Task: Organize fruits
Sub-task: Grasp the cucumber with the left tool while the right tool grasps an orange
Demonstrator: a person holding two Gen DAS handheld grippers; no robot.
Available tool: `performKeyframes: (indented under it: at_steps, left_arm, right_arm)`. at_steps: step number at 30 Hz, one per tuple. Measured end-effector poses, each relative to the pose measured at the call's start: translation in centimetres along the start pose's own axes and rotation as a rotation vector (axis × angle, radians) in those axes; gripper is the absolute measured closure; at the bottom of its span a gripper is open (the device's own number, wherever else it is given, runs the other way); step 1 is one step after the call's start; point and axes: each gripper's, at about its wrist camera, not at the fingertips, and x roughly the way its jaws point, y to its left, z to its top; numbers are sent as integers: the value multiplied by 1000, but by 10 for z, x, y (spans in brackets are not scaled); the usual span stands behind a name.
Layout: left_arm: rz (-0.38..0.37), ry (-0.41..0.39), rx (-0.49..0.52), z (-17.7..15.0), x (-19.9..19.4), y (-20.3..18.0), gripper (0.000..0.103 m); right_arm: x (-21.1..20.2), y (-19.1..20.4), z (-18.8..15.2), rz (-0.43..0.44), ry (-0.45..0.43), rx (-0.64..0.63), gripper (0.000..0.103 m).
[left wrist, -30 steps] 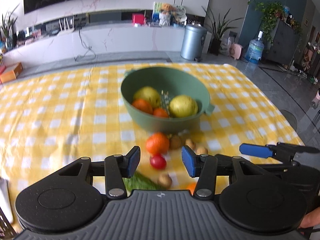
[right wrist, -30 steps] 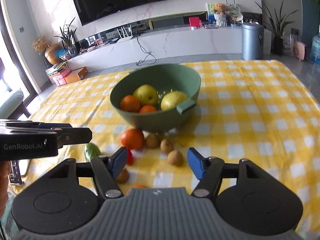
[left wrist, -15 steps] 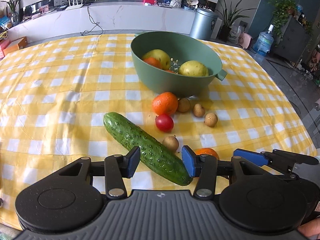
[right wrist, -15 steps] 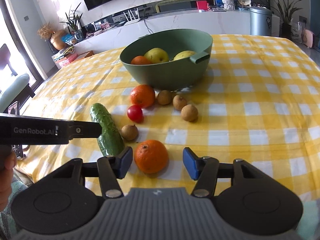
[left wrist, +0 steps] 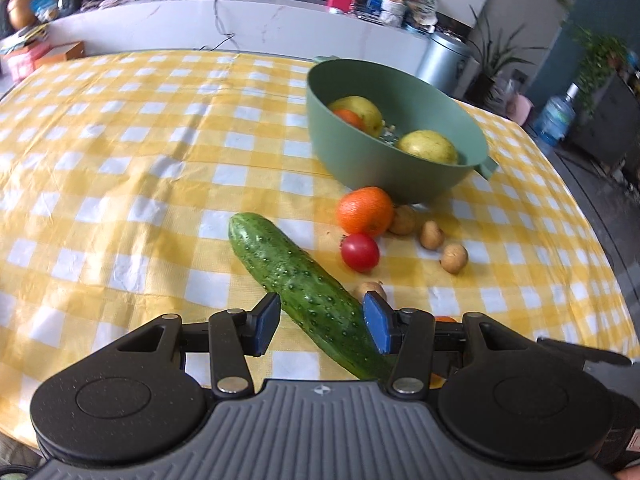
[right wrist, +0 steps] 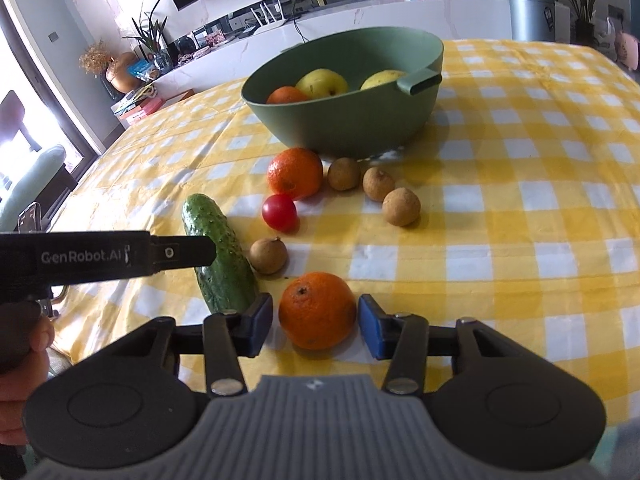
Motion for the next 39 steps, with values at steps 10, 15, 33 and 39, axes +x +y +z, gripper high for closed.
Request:
performKeyframes:
  at_steps: [10, 15, 33, 39]
  left_arm:
    - [14, 15, -108, 4, 15, 6, 38]
    - [17, 16, -144, 8, 22, 4, 37]
    - [100, 38, -118, 11, 39, -3, 51]
    - [106, 18, -61, 9, 37, -10, 52]
  right_arm:
    - [10, -2, 3, 10, 27, 20, 60]
    - [12, 2, 4, 8, 22, 0, 60]
    - [16, 3, 6, 20, 10, -16, 60]
    - [16, 3, 5, 21, 10, -16, 60]
